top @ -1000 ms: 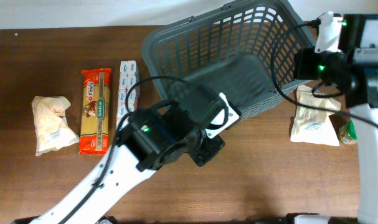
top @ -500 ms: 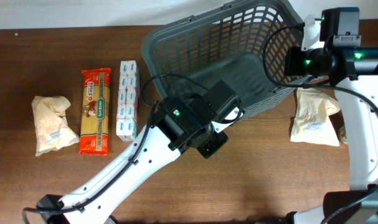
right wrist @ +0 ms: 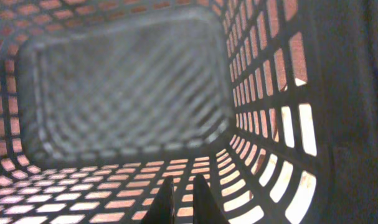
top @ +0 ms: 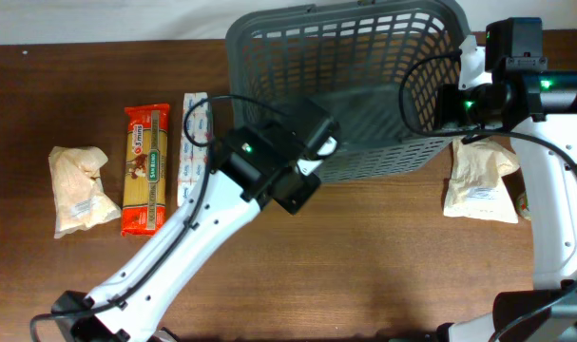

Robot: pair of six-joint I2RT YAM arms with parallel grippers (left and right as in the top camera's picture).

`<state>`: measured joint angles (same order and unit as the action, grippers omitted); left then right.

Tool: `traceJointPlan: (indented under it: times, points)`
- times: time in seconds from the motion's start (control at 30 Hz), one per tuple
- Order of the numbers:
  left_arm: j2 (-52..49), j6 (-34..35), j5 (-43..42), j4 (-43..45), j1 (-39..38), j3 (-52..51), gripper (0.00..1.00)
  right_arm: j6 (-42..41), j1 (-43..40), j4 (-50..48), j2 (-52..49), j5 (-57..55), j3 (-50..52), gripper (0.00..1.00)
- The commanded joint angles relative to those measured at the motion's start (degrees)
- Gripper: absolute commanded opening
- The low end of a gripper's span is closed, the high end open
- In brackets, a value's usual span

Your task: Pack container

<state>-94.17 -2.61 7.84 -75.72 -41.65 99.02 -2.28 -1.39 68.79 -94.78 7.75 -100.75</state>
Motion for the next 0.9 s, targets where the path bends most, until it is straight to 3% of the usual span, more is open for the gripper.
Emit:
traceJointPlan:
  times: [0.0,0.3,0.47,0.63,0.87]
  points:
    - [-0.7,-0.9,2.4,0.9,3.5,1.0,0.02,1.1,0.3,1.3,-0.1,-0.2,-0.9,0.04]
    - [-0.7,-0.9,2.7,0.1,7.5,1.0,0.02,3.6,0.2,-1.6,0.9,2.8,-1.3,0.04]
    - [2.4,3.0,4.0,-5.5,7.5,1.0,0.02,2.5,-0.2,-3.2,3.7,2.7,-10.5,0.04]
    - [8.6,9.1,13.3,-7.1,10.3,1.0,0.02,-2.7,-5.7,-3.2,4.4,2.8,-17.0,0.04]
    - [11.2,13.4,12.6,-12.6,21.6,1.0,0.07,-4.8,-18.3,-3.3,-0.3,3.0,-16.9,0.04]
